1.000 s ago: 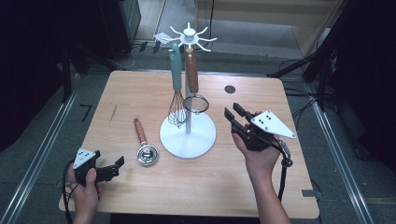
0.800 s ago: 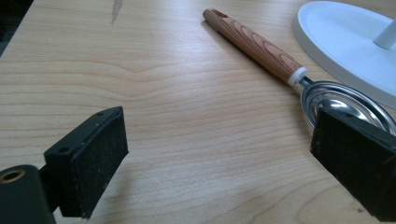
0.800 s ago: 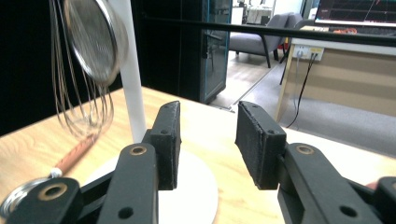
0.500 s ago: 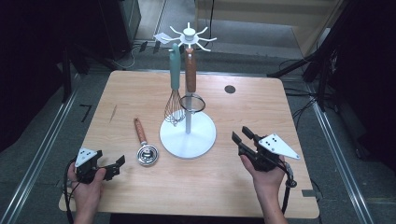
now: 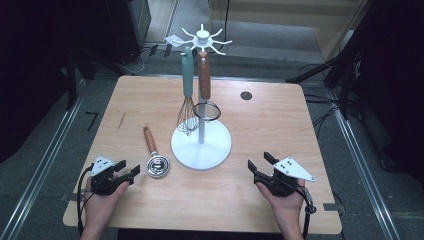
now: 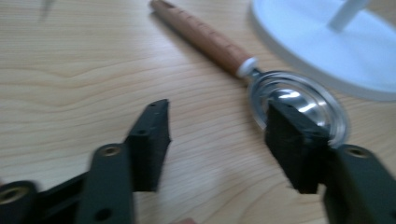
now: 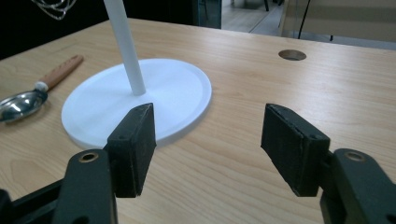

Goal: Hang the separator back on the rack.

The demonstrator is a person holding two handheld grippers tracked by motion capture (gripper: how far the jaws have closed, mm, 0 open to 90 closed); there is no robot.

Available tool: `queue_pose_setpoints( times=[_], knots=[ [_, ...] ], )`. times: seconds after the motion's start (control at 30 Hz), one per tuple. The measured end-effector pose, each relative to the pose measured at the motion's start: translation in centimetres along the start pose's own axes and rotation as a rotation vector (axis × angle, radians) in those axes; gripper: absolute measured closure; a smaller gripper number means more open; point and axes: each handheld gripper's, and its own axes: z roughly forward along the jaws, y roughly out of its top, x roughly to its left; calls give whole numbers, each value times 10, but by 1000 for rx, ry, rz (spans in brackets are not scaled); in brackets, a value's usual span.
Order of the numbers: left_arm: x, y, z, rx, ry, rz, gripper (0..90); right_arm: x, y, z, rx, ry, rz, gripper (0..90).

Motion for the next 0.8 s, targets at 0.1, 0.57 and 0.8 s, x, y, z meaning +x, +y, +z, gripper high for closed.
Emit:
queue_pose_setpoints(
  times=[0.1, 0.57, 0.8],
  knots=[
    [-3, 3, 5, 8, -28, 12, 539, -1, -6, -5, 30, -2, -11, 436],
    [-16, 8, 30, 87, -37, 41, 675, -2, -16, -8, 36, -16, 31, 445],
    [-24, 6, 30, 142, -32, 71, 804, -3, -19, -7, 44, -16, 41, 449]
  ],
)
